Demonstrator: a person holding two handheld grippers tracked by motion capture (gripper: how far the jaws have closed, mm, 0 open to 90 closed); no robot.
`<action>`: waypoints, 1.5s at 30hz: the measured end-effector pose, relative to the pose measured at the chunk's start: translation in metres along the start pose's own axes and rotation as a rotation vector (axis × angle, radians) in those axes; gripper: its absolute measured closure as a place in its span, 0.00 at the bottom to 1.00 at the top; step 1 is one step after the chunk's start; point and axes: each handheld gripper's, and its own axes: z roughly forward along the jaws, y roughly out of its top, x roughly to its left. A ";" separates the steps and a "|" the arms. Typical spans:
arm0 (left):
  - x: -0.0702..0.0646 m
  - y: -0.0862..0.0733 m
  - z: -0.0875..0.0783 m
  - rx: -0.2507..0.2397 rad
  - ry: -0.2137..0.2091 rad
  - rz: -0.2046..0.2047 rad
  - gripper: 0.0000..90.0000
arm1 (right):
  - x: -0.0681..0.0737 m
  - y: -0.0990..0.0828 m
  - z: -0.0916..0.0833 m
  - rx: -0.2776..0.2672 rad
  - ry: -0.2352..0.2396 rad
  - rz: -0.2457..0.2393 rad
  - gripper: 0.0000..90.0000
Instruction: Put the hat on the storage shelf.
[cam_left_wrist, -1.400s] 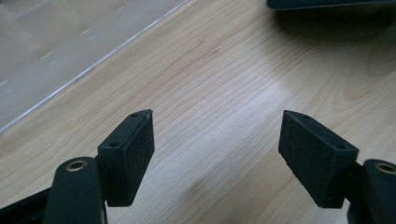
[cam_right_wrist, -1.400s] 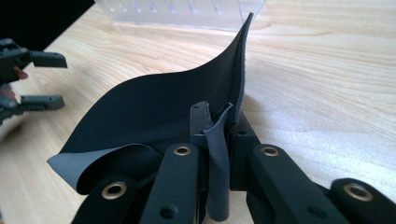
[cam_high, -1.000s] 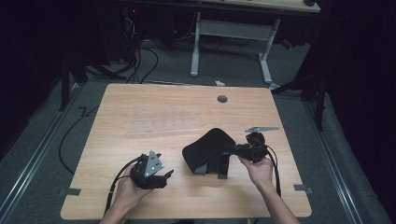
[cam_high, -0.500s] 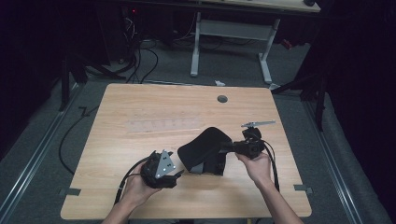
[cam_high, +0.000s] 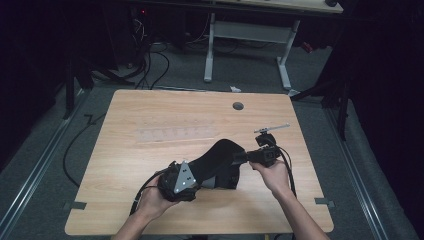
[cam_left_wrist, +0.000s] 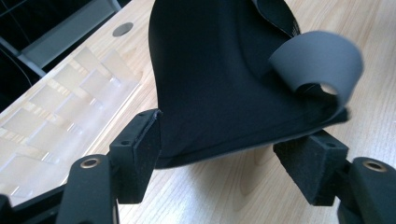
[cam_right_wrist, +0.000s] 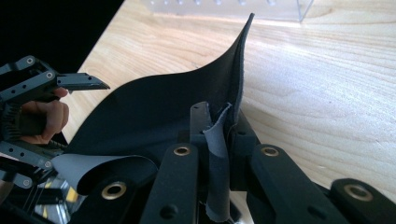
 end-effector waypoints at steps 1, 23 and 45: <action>-0.001 0.001 0.000 -0.004 -0.002 0.004 0.37 | 0.001 0.003 0.000 0.011 0.001 -0.002 0.94; -0.013 0.012 -0.009 -0.010 -0.101 0.117 0.96 | 0.001 0.015 0.012 0.050 0.094 0.040 0.91; 0.005 0.003 -0.024 -0.071 -0.184 -0.036 0.97 | -0.015 -0.005 -0.013 -0.232 0.106 0.046 0.48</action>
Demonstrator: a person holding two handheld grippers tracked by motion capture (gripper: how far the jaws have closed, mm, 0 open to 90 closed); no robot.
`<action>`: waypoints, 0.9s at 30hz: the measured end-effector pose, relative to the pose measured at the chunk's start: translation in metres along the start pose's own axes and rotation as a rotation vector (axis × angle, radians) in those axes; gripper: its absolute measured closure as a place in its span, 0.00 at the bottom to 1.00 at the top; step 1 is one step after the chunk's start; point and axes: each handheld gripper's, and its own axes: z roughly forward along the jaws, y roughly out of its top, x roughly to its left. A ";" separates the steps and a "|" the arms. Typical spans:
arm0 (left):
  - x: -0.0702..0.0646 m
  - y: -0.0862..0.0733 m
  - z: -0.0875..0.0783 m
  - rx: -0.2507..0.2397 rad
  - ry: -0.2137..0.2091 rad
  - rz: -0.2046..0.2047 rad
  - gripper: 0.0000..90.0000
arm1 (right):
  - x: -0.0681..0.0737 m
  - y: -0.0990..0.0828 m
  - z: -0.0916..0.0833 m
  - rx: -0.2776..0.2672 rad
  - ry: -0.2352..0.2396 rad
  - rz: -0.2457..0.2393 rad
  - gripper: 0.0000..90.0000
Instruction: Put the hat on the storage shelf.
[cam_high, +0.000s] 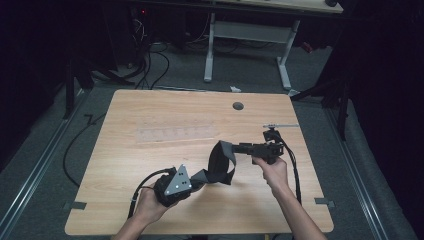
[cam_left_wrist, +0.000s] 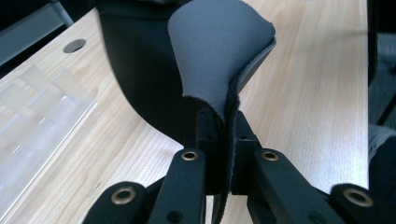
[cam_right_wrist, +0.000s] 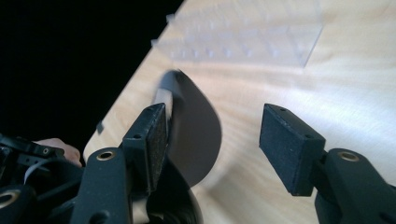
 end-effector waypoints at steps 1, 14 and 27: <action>0.000 0.000 0.000 0.000 0.000 0.000 0.97 | 0.000 -0.002 -0.004 -0.018 -0.007 -0.006 0.47; 0.025 -0.001 -0.024 -0.062 0.077 -0.104 0.97 | -0.012 -0.060 -0.007 -0.050 -0.363 -0.231 0.44; 0.043 -0.004 -0.043 -0.089 0.140 -0.183 0.97 | -0.034 -0.099 0.007 -0.046 -0.537 -0.302 0.44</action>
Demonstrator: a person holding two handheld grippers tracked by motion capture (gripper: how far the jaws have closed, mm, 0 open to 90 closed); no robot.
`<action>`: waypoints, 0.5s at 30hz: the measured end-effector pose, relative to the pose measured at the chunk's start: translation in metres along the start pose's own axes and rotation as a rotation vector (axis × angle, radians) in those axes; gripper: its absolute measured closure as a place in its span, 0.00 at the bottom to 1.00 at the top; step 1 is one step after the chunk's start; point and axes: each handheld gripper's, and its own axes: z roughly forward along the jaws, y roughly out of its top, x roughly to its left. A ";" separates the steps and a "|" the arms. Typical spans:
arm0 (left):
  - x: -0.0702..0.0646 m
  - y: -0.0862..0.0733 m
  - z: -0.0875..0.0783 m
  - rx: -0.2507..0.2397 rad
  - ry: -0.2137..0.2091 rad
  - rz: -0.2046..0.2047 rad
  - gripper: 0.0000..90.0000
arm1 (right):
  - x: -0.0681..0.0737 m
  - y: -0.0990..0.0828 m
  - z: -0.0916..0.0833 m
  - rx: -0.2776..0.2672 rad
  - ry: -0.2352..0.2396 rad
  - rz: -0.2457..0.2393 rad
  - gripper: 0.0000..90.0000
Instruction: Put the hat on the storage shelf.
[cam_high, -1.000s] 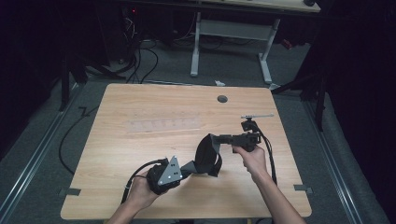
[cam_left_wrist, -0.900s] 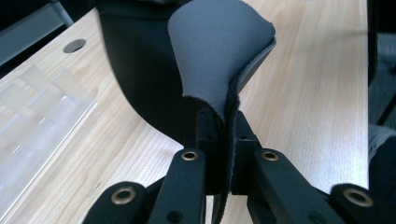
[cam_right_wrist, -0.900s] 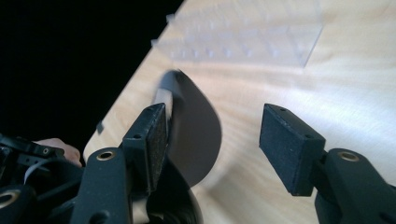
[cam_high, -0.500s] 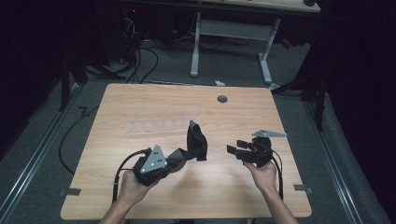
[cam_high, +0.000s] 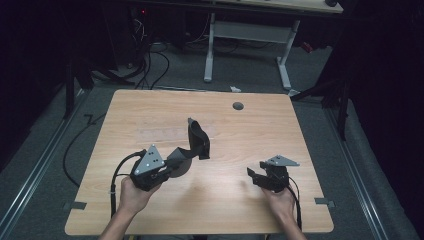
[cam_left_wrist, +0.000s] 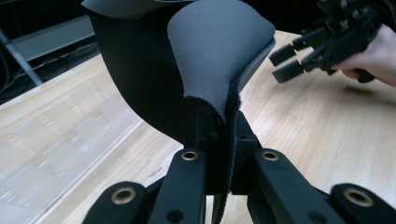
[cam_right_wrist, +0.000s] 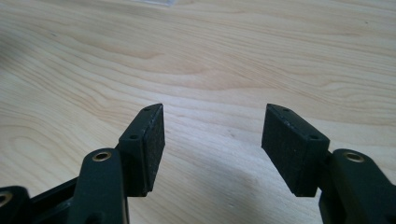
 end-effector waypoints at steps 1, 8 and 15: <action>0.002 0.000 -0.001 -0.003 0.008 -0.005 0.97 | -0.001 -0.002 0.001 0.002 -0.010 0.000 0.44; 0.011 -0.003 -0.010 -0.022 0.065 -0.040 0.97 | -0.003 -0.011 0.010 0.008 -0.054 -0.021 0.43; 0.018 -0.007 -0.013 -0.032 0.088 -0.062 0.97 | 0.000 -0.013 0.018 0.064 -0.089 -0.054 0.43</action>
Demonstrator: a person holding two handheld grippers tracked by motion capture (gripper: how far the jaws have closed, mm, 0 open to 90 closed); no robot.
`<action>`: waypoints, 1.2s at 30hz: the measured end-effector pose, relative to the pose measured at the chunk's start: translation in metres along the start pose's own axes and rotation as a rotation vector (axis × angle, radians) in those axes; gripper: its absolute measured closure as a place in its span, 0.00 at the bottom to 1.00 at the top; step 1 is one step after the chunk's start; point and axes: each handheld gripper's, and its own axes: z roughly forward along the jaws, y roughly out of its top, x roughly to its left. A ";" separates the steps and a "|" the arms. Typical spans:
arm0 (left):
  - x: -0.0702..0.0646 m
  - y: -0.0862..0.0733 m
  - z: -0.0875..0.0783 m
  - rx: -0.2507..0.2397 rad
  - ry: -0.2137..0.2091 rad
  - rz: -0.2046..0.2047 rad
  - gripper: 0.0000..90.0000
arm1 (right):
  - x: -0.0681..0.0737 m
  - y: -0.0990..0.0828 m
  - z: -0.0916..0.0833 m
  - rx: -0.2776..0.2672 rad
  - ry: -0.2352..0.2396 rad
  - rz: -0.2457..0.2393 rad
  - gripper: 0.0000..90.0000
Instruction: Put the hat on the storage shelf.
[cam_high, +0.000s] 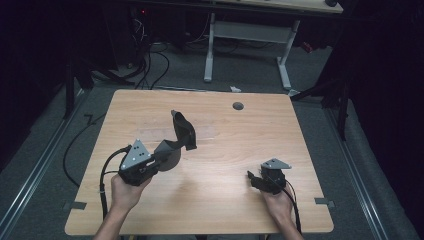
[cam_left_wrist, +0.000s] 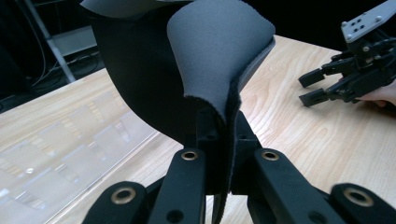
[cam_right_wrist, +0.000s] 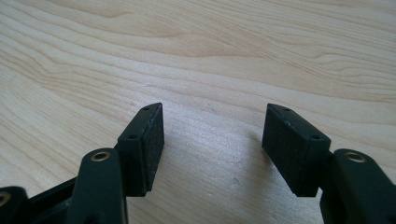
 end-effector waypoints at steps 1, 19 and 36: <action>0.002 -0.001 0.000 -0.002 0.007 -0.004 0.97 | -0.001 0.000 0.000 0.002 0.004 0.011 0.42; 0.027 0.008 -0.017 -0.049 0.096 -0.037 0.96 | -0.004 0.000 0.001 0.006 -0.002 0.030 0.41; 0.044 0.005 -0.025 -0.036 0.153 -0.055 0.96 | -0.003 0.000 0.001 0.008 0.005 0.027 0.41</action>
